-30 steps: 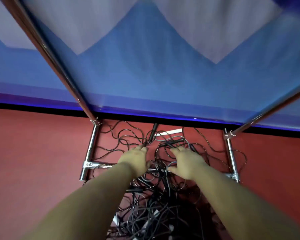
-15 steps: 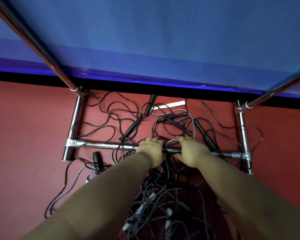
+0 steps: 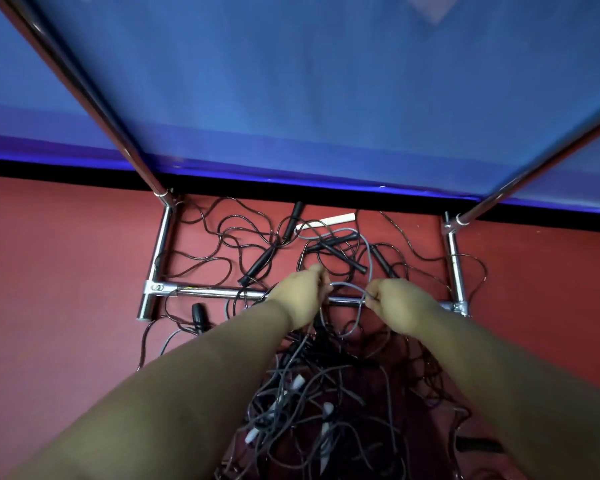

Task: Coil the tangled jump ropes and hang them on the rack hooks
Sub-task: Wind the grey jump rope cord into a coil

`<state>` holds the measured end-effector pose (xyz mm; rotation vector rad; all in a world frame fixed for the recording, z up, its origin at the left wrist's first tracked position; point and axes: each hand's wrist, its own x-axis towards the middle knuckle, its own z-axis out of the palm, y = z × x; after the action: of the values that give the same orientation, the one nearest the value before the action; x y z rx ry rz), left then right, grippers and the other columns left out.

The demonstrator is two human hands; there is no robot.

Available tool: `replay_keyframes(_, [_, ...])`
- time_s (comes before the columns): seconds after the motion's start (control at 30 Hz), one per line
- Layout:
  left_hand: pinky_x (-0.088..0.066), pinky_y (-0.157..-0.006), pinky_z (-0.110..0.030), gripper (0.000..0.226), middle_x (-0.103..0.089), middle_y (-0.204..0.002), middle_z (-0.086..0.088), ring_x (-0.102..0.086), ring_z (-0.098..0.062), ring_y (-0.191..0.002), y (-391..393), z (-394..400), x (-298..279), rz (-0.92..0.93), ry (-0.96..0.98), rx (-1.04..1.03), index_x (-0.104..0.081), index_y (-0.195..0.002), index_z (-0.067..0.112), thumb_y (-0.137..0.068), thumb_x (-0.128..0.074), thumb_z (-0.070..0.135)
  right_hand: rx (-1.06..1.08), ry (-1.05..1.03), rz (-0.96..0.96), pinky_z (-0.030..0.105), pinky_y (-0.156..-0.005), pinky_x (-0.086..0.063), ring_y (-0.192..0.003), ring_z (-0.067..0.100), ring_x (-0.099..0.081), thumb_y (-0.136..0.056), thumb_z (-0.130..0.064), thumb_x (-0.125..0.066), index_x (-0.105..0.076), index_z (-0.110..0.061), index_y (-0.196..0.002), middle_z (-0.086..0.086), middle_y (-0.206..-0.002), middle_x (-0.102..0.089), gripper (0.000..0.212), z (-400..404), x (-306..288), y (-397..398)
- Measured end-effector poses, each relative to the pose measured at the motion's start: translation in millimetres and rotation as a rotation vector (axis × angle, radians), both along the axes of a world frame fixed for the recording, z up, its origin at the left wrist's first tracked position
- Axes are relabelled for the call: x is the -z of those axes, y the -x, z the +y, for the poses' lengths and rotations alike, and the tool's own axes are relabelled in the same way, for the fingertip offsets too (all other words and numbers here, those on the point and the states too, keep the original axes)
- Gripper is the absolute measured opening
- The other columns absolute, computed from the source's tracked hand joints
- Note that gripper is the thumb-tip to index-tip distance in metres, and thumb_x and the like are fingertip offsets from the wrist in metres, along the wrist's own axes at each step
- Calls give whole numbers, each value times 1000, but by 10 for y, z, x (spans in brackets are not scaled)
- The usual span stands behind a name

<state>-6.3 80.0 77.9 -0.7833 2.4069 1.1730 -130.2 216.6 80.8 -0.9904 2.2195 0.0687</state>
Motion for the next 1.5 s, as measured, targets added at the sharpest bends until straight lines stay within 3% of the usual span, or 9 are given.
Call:
replay_keyframes(0.33, [-52, -85, -41, 18, -67, -75, -1, -64, -20, -75, -457, 315, -1765, 418, -189, -311, -49, -82, 23, -98, -50, 15, 295, 513, -160, 34, -72, -49, -69, 19, -59, -92, -25, -58, -56, -23, -72, -5, -68, -62, 20, 460, -1754, -520])
replay_keyframes(0.43, [-50, -77, -29, 15, -67, -76, 1, -62, -11, -71, -720, 580, -2320, 568, -251, -429, -52, -84, 19, -97, -52, 11, 424, 716, -309, 37, -77, -53, -71, 18, -64, -91, -17, -59, -61, -22, -77, -1, -74, -67, 16, 614, -2312, -775])
replay_keyframes(0.57, [-40, -52, -10, 11, -68, -73, -2, -57, 2, -53, -1126, 951, -2859, 765, -416, -599, -58, -85, 14, -93, -57, 6, 583, 920, -489, 19, -66, -54, -66, 9, -66, -93, -14, -56, -62, -18, -85, 1, -79, -68, 11, 821, -2917, -1255])
replay_keyframes(0.8, [-48, -78, -20, 18, -71, -92, -2, -63, -6, -81, -1403, 1238, -2961, 705, -543, -499, -66, -93, 20, -98, -50, 17, 833, 1186, -781, 22, -62, -56, -73, 19, -72, -96, -13, -50, -63, -13, -96, 5, -83, -73, 13, 997, -3233, -1777])
replay_keyframes(0.93, [-49, -88, -27, 27, -70, -87, 4, -65, -8, -82, -1341, 1232, -2878, 576, -627, -396, -65, -91, 21, -102, -40, 24, 941, 1210, -822, 24, -66, -56, -76, 20, -72, -96, -15, -51, -64, -12, -97, 8, -90, -72, 14, 903, -3191, -1702])
replay_keyframes(1.17, [-49, -69, -21, 21, -63, -77, -2, -61, -6, -67, -1163, 943, -2791, 426, -611, -135, -58, -90, 13, -102, -41, 17, 1023, 1241, -743, 21, -61, -57, -67, 14, -71, -93, -13, -55, -65, -15, -92, 1, -82, -72, 10, 752, -3027, -1365])
replay_keyframes(1.33, [-53, -55, -22, 19, -64, -72, -3, -65, -9, -58, -1015, 755, -2739, 537, -676, -475, -57, -84, 12, -99, -46, 11, 966, 1074, -771, 25, -73, -56, -89, 13, -69, -92, -20, -57, -59, -16, -112, 2, -103, -69, 20, 658, -2795, -1235])
replay_keyframes(1.43, [-55, -51, -22, 16, -66, -70, -1, -67, -8, -58, -949, 673, -2706, 619, -809, -714, -60, -87, 11, -98, -48, 12, 619, 658, -669, 24, -85, -50, -100, 10, -60, -86, -18, -67, -50, -24, -125, 0, -116, -61, 42, 623, -2622, -1326])
replay_keyframes(1.5, [-56, -53, -22, 15, -69, -68, 1, -69, -9, -62, -910, 667, -2704, 612, -911, -766, -62, -89, 11, -97, -49, 13, 437, 525, -609, 27, -94, -47, -100, 10, -59, -84, -19, -70, -55, -28, -112, -3, -113, -62, 33, 577, -2510, -1433])
